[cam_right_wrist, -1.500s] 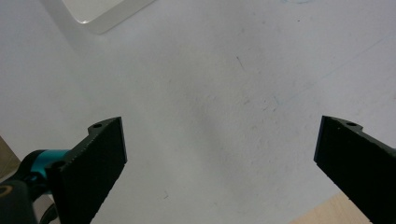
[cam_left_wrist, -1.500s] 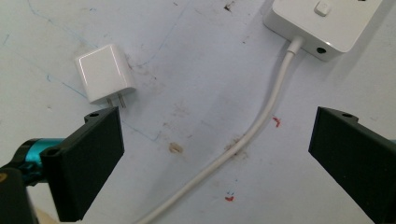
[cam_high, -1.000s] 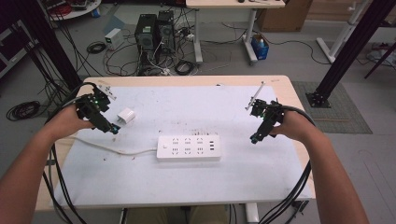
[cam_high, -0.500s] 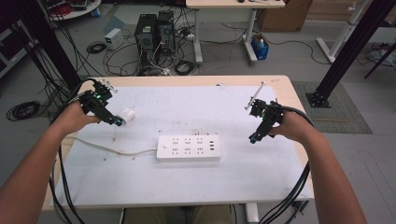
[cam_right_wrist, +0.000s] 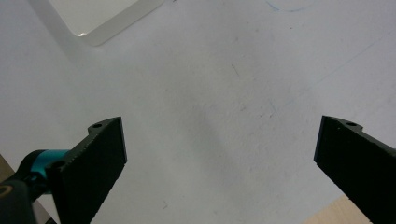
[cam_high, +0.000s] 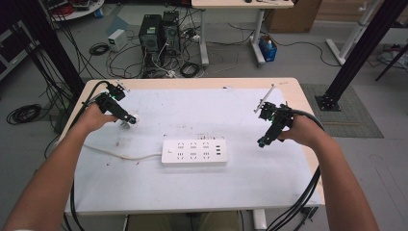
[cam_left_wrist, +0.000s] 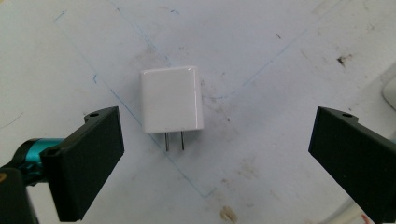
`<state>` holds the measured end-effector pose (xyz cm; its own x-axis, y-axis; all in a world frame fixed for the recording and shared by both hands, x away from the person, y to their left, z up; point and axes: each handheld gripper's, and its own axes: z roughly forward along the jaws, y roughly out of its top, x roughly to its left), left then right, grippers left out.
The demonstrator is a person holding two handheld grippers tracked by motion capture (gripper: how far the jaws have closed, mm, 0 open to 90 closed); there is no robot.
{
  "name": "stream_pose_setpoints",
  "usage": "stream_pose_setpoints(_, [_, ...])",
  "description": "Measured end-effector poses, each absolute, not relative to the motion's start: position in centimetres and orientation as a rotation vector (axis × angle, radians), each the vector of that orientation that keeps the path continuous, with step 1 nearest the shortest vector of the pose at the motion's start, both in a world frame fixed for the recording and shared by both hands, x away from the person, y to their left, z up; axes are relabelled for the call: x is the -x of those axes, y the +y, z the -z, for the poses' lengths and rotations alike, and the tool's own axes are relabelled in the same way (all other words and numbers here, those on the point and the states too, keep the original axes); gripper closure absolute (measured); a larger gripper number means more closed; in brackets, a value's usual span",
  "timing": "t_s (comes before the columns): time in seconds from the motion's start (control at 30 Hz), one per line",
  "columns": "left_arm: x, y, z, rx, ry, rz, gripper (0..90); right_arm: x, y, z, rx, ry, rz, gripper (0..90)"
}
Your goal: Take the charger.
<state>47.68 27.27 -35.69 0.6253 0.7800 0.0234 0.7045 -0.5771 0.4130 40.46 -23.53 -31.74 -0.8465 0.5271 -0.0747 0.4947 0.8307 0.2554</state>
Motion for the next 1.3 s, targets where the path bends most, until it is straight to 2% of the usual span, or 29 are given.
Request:
stream_pose_setpoints(0.33, [-50.0,27.6,38.5,-2.447,1.239,-0.257,3.3,-39.7,-24.4,31.7,-0.832,2.844,-0.372,1.7])
stream_pose_setpoints(0.83, [-51.2,27.1,41.9,-2.515,1.275,-0.192,3.7,-39.6,-24.7,31.6,-0.844,2.848,-0.371,1.7])
stream_pose_setpoints(0.93, [-51.3,27.3,42.4,-2.527,1.293,-0.152,12.1,-39.7,-24.5,31.6,-0.839,2.852,-0.370,1.7])
stream_pose_setpoints(1.3, [-51.2,27.4,42.3,-2.540,1.287,-0.183,18.4,-39.8,-24.5,31.6,-0.838,2.856,-0.360,1.7])
